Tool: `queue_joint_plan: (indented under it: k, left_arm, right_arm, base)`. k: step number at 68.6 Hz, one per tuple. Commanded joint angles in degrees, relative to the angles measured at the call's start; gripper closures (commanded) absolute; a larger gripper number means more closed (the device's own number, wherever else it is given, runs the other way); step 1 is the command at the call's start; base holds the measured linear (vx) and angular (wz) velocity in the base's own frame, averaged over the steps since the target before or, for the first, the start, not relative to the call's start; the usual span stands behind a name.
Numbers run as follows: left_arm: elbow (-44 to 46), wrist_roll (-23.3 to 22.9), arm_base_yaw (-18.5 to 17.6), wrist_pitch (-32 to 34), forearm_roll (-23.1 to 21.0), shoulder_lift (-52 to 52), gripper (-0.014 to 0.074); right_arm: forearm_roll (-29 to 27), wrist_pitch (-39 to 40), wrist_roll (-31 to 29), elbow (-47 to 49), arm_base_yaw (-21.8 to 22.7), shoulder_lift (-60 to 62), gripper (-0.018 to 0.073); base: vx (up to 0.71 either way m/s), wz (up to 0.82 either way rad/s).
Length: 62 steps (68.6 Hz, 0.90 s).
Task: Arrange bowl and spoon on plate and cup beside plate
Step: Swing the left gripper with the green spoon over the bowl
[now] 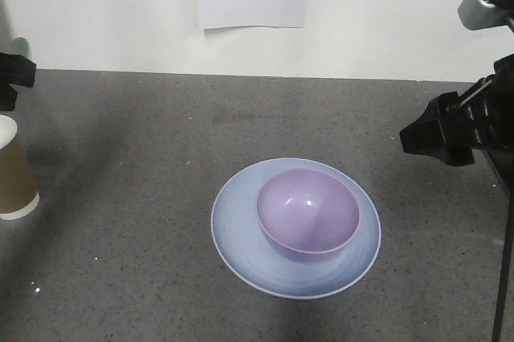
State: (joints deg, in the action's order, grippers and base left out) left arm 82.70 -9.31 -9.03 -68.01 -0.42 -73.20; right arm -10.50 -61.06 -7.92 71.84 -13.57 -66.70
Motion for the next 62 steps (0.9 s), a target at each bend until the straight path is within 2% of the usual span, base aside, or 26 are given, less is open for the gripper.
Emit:
queue_joint_plan:
  k: [1,12,26,33,42,53,62]
  left_arm:
    - [1.57,-0.12,-0.42,3.00,-0.46,1.53,0.0603]
    - [1.57,1.00,-0.42,2.69,-2.24,1.53,0.0603]
    - [1.57,9.31,-0.42,2.61,-12.05,1.14,0.0604]
    - [1.63,11.51,-0.75,2.41,-15.05,0.10,0.0604]
    - [2.11,11.52,-3.91,2.21,-15.01,-1.95,0.0604]
    - [7.26,11.52,-9.67,0.70,-14.71,-6.53,0.0604]
    - [13.23,11.52,-14.65,-3.01,-11.90,-11.51,0.0604]
  right_arm:
    - [-0.04,2.76,-0.20,1.27,0.18,1.08,0.0029]
    - [-0.04,2.88,-0.20,1.27,0.18,1.08,0.0029]
    - [-0.04,3.29,-0.20,1.27,0.18,1.08,0.0029]
    - [-0.04,3.29,-0.20,1.27,0.18,1.08,0.0029]
    - [-0.04,3.27,-0.20,1.27,0.18,1.08,0.0032]
    - [-0.04,3.27,-0.20,1.27,0.18,1.08,0.0032]
    - [-0.04,3.27,-0.20,1.27,0.18,1.08,0.0032]
  base:
    - [0.00,0.00]
    - [0.00,0.00]
    - [0.00,0.00]
    - [0.00,0.00]
    - [0.00,0.00]
    - [0.00,0.00]
    - [0.00,0.00]
